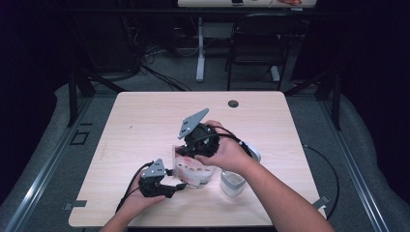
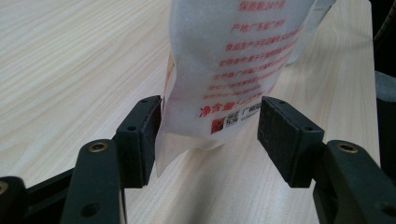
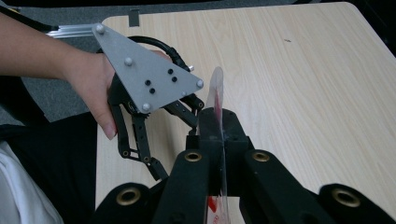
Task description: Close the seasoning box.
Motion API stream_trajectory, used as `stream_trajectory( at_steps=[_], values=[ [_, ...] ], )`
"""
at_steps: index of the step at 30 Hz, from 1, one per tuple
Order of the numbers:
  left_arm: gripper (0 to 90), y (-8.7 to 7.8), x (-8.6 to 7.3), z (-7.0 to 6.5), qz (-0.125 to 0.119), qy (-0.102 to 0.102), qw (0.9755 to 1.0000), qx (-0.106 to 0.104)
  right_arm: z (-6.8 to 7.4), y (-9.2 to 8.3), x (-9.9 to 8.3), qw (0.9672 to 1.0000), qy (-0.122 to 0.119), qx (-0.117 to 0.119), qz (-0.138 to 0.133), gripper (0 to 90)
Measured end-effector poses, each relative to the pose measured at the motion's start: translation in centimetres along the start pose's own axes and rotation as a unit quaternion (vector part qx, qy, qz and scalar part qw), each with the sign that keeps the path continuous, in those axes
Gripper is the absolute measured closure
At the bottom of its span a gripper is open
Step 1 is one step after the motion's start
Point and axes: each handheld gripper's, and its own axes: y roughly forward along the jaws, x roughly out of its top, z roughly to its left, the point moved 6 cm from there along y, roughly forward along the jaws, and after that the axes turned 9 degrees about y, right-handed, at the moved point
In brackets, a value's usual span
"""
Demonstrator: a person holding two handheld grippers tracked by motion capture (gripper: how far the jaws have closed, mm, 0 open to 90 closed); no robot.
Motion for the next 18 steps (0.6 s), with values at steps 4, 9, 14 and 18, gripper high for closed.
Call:
stream_trajectory(
  at_steps=[4,9,14,18],
  values=[
    [40.5,0.24,0.05,-0.03,0.0,0.002,1.0,-0.004,0.26,-0.1,0.22,1.0,-0.008,0.003,0.001,90.0],
    [39.8,0.51,0.09,-0.14,0.001,0.006,0.9999,-0.01,0.59,-0.23,0.43,0.9999,-0.012,0.004,0.0,90.0],
    [39.9,0.65,0.06,-0.39,0.001,0.011,0.9998,-0.019,0.7,-0.28,0.48,0.9998,-0.018,0.009,0.0,90.0],
    [40.9,0.58,0.14,-0.63,0.001,0.014,0.9995,-0.027,0.84,-0.31,0.61,0.9997,-0.022,0.01,0.0,90.0]
  ],
)
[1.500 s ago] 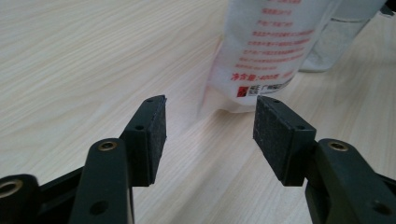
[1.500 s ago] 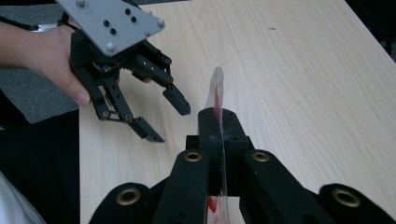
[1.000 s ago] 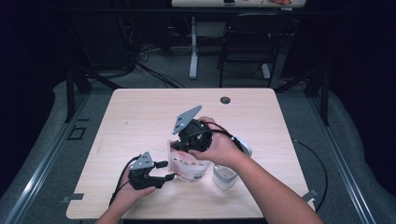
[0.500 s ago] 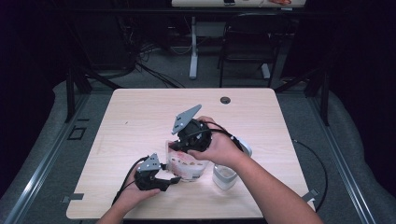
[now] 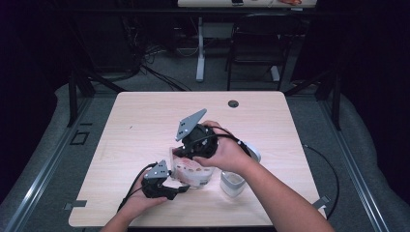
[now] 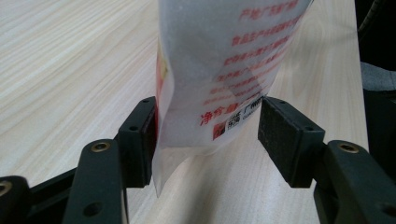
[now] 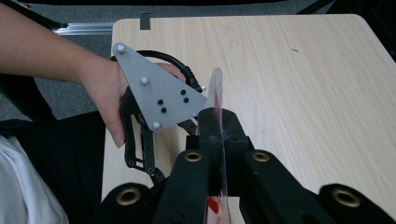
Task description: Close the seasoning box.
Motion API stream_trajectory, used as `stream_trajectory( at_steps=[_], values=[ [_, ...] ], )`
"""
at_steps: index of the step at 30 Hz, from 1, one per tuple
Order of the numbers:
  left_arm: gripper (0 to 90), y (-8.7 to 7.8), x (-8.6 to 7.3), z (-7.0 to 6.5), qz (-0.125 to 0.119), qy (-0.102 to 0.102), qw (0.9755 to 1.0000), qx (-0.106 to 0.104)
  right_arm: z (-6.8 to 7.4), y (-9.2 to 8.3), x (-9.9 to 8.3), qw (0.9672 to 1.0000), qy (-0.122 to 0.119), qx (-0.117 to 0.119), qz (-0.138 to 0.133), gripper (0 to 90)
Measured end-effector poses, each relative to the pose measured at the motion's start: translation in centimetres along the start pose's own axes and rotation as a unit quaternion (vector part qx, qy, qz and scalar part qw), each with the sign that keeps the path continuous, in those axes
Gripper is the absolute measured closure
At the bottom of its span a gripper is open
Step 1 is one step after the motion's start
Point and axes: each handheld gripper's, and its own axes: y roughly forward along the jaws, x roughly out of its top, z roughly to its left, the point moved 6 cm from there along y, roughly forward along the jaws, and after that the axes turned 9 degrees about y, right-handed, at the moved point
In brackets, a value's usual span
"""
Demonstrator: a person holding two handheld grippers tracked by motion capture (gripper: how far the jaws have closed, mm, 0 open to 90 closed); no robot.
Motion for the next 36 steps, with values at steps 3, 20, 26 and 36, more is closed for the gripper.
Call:
stream_trajectory(
  at_steps=[3,20,26,36],
  values=[
    [44.4,-0.1,0.1,0.0,0.003,0.003,1.0,0.004,0.0,0.0,0.0,1.0,-0.001,-0.001,0.0,90.0],
    [56.3,-0.4,0.2,-0.1,0.015,0.01,0.9998,0.001,0.2,-0.2,0.0,1.0,-0.006,0.005,-0.005,90.0],
    [59.9,-0.8,0.2,0.0,0.02,0.0,0.9998,-0.004,0.3,-0.2,0.1,0.9999,-0.012,0.009,-0.004,90.0],
    [65.5,-1.5,0.3,0.3,0.02,-0.012,0.9997,0.001,0.2,-0.4,0.2,0.9997,-0.012,0.017,-0.013,89.9]
  ],
)
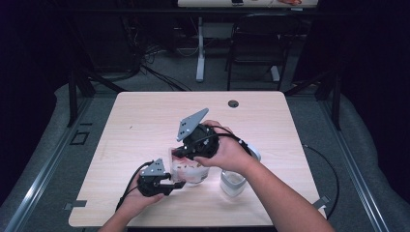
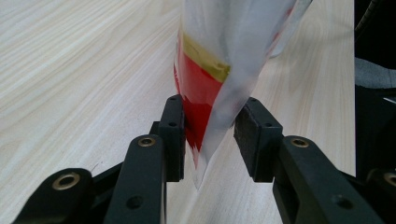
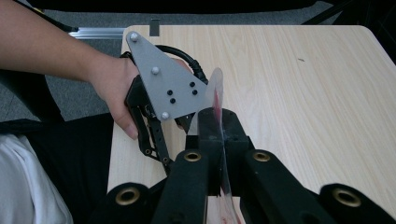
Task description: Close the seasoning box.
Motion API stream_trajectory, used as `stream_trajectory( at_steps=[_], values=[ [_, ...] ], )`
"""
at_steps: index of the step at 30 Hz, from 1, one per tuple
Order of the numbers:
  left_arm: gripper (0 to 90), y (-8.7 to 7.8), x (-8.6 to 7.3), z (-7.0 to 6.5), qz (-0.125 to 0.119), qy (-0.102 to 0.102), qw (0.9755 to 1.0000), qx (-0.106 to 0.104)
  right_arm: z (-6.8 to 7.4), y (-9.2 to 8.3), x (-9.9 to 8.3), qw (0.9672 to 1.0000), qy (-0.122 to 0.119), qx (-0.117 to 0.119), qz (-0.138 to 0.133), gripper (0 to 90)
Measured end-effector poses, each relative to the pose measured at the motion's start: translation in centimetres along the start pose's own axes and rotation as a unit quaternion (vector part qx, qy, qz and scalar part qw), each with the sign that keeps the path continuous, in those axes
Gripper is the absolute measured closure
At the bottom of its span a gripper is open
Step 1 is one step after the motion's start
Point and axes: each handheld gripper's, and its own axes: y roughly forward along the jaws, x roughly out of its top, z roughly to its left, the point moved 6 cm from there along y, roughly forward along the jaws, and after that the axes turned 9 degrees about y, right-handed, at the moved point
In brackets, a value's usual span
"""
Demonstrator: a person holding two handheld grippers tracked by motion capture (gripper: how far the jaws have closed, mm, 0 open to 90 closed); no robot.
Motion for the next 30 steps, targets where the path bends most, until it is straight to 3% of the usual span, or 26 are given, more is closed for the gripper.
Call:
stream_trajectory(
  at_steps=[13,23,30],
  values=[
    [67.4,-0.9,0.4,0.2,0.016,0.001,0.9998,-0.008,-0.2,-0.7,-0.1,0.9999,0.006,-0.01,-0.003,89.6],
    [68.2,-1.5,0.9,0.1,0.025,0.01,0.9996,-0.011,0.0,-1.5,-0.4,0.9996,0.018,-0.011,-0.021,89.7],
    [68.3,-1.9,1.4,0.0,0.029,0.011,0.9995,-0.011,0.2,-2.4,-0.7,0.9995,0.012,-0.021,-0.021,89.6]
  ],
)
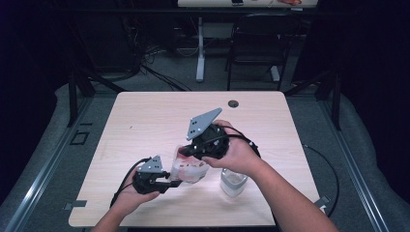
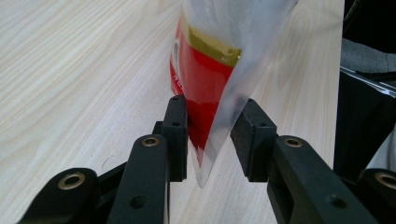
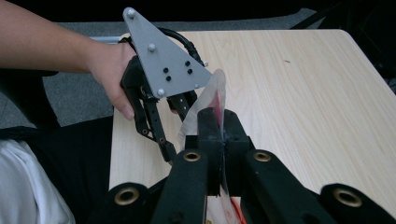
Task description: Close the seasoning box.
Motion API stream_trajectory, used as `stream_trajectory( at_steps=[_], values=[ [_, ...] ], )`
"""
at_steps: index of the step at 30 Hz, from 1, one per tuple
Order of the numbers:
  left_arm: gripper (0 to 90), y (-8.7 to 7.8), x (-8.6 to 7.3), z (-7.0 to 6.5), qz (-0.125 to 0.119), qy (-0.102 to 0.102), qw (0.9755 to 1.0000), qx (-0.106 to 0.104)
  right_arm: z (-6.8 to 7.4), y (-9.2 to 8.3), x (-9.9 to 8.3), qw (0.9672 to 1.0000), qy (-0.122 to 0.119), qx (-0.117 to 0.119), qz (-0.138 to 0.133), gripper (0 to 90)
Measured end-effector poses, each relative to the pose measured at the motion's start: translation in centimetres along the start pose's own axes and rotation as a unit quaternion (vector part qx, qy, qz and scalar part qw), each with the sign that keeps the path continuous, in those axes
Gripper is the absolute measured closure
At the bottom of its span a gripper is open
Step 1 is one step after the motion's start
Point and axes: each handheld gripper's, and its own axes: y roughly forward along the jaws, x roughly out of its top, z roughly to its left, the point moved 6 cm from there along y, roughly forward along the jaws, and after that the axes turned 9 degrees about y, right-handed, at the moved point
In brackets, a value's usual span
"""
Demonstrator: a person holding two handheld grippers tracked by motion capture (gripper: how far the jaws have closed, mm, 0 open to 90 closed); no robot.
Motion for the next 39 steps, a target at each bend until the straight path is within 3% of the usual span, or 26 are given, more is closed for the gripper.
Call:
stream_trajectory(
  at_steps=[4,11,14,20,25,39],
  values=[
    [68.7,-0.2,0.1,0.1,0.005,-0.005,1.0,0.0,-0.4,-0.4,-0.5,0.9999,0.01,-0.011,-0.001,89.5],
    [68.8,-0.4,0.4,0.0,0.016,0.003,0.9999,-0.001,-0.6,-1.0,-1.2,0.9996,0.027,-0.008,-0.005,90.0],
    [68.8,-0.6,0.7,-0.1,0.02,0.005,0.9997,-0.008,-0.6,-1.2,-1.3,0.9995,0.029,-0.009,-0.009,90.0],
    [68.8,-0.8,1.1,-0.1,0.028,0.006,0.9996,-0.001,-0.5,-1.7,-1.4,0.9992,0.032,-0.012,-0.02,90.0],
    [69.0,-1.2,1.5,-0.4,0.04,0.005,0.999,-0.021,-0.5,-2.1,-1.6,0.9989,0.037,-0.011,-0.027,90.0],
    [69.9,-2.0,2.3,-0.5,0.052,0.011,0.9985,-0.017,-0.7,-3.1,-2.6,0.9976,0.05,-0.01,-0.046,90.0]
  ],
)
